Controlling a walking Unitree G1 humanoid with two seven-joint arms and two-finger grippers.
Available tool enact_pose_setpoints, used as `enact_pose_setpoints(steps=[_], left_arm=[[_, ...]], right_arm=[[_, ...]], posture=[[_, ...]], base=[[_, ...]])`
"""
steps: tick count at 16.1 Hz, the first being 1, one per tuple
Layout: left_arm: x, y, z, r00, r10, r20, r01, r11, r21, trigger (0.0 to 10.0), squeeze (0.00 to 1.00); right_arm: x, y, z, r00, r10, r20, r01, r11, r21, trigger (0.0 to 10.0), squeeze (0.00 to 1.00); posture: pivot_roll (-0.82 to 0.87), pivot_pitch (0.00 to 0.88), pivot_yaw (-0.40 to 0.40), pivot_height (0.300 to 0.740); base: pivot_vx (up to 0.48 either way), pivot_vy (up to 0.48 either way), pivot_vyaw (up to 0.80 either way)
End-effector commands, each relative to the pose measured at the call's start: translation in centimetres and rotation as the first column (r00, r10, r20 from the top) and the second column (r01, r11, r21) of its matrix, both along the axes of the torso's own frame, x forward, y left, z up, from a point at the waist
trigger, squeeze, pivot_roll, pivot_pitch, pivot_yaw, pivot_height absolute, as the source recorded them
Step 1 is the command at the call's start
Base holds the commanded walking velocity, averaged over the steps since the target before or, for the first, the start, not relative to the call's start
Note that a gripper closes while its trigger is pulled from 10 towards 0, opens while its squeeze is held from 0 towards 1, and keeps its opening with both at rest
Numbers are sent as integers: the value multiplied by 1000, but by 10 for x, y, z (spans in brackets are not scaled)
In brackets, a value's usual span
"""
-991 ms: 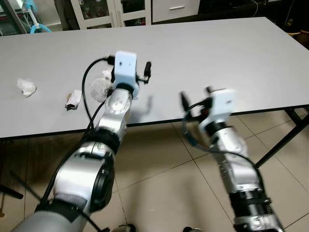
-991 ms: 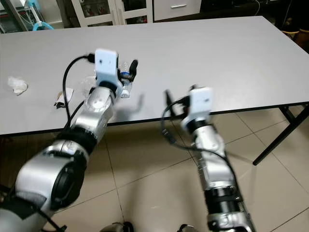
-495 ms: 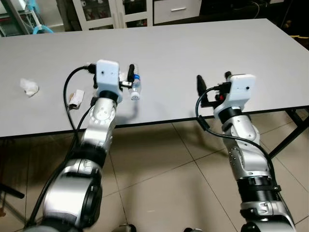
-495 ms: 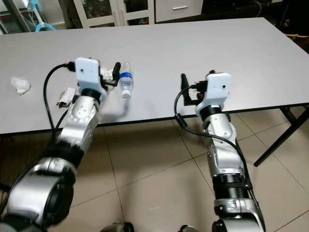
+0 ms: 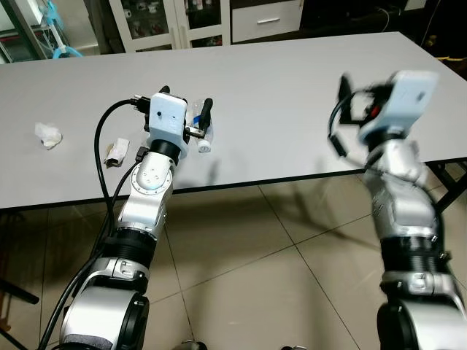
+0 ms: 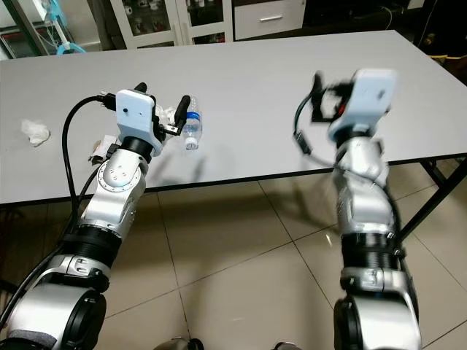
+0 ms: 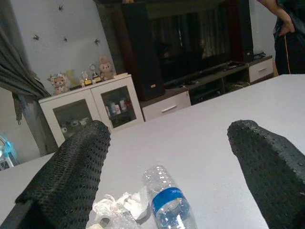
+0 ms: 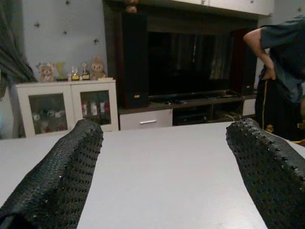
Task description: Picking trash to rubbish bin
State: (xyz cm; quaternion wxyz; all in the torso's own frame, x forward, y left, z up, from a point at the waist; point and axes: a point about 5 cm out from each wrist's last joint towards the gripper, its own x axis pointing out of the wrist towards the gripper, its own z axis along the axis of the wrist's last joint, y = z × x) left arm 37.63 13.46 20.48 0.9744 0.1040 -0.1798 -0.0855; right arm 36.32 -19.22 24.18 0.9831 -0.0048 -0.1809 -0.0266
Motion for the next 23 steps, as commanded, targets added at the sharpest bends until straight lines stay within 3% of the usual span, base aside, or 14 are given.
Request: enact_pose_setpoints(steps=[1,4,11,14,23], left_arm=[[0,4,4,1000,21,9,-21,1000,3,10000,0],[2,0,5,999,44,-3,-44,999,5,10000,0],[7,-3,8,993,113,-22,-114,990,-81,10000,0],[5,0,4,991,133,-34,-135,988,-77,10000,0],[9,2,9,988,151,-32,-153,986,-64,10000,0]], right_arm=[[3,0,-4,1000,-11,-28,12,1000,11,10000,0],[3,4,-9,999,-17,-49,18,999,34,10000,0],[3,13,-21,995,15,-100,-9,998,62,10000,0],[3,26,-24,992,58,-109,-52,997,53,10000,0],[4,25,-22,993,61,-102,-55,997,59,10000,0]], posture=[[-99,17,73,740],[-103,36,75,740],[-81,61,34,740],[-75,71,42,740],[-75,67,50,740]], base=[[0,0,0],[0,0,0],[0,0,0],[0,0,0],[343,0,0]])
